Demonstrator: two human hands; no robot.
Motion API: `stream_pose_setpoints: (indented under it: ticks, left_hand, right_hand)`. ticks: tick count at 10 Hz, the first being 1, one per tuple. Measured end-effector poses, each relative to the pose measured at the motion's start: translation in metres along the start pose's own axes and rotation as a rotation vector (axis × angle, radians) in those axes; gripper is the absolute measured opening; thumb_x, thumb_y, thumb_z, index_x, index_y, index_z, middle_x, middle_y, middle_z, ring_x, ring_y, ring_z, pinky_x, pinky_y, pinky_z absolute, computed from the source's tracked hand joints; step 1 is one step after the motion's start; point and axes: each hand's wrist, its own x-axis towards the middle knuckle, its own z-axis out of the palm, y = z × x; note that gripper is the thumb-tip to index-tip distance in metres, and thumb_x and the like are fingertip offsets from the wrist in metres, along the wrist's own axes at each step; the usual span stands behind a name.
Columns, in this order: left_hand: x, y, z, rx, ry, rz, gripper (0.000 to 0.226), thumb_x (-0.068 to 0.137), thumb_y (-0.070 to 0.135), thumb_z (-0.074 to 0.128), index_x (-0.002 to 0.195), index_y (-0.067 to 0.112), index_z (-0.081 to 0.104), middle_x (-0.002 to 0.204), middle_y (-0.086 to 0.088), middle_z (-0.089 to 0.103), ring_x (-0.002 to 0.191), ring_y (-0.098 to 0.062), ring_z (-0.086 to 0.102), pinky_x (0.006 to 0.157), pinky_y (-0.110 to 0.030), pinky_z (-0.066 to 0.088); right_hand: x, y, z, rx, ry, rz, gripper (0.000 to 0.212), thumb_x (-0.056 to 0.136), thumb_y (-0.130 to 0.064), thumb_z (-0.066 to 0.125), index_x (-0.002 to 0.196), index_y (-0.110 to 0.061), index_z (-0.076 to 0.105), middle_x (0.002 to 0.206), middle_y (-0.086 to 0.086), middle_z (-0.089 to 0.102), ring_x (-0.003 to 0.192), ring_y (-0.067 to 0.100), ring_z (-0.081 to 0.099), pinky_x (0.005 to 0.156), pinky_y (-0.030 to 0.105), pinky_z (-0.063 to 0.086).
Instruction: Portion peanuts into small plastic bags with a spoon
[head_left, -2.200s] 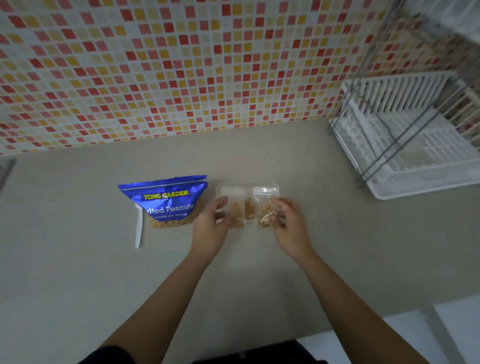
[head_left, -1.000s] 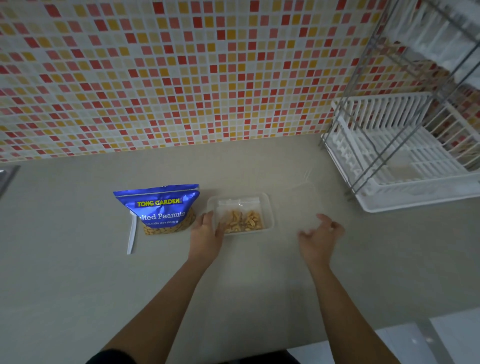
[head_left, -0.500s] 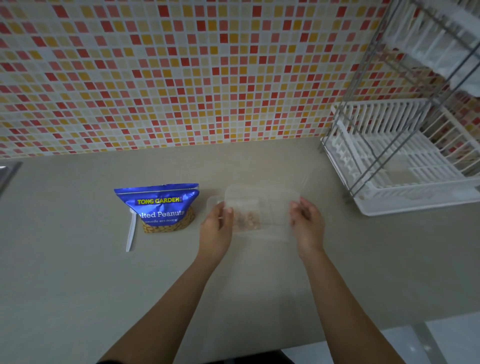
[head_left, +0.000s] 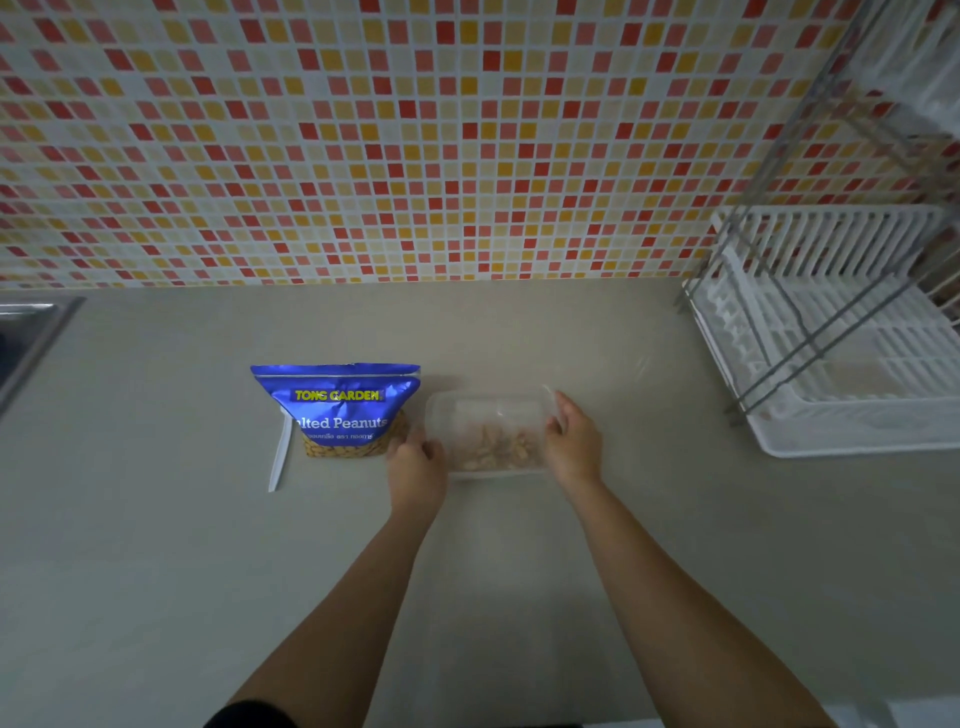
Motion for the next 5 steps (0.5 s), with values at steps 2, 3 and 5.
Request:
stream_pose_setpoints:
  ticks: [2,3,5]
  left_hand:
    - [-0.002,0.004,-0.005,-0.058,0.032,0.018,0.032,0.089,0.015,0.055,0.119,0.003,0.058,0.081,-0.008,0.054,0.092,-0.032,0.057,0.075,-0.026,0.034]
    - [-0.005,0.003,-0.005,-0.062,0.046,0.035,0.034,0.089,0.018,0.057,0.119,0.002,0.058,0.08,-0.008,0.058,0.087,-0.031,0.059,0.073,-0.026,0.035]
    - [-0.001,0.001,0.0,-0.099,0.106,0.017,0.036,0.09,0.021,0.055,0.119,-0.001,0.055,0.09,-0.02,0.066,0.089,-0.035,0.059,0.079,-0.032,0.041]
  right_hand:
    - [0.002,0.014,-0.003,0.012,0.041,-0.028,0.039,0.087,0.0,0.049,0.126,-0.006,0.054,0.125,0.017,0.06,0.116,0.026,0.058,0.097,0.025,0.038]
    - [0.0,0.023,-0.002,0.02,0.022,-0.068,0.04,0.087,-0.003,0.051,0.126,-0.009,0.055,0.121,0.017,0.063,0.112,0.026,0.06,0.095,0.029,0.043]
    - [0.001,0.036,0.0,-0.059,0.041,-0.207,0.042,0.09,-0.014,0.053,0.131,-0.007,0.048,0.123,0.019,0.061,0.113,0.03,0.059,0.094,0.033,0.043]
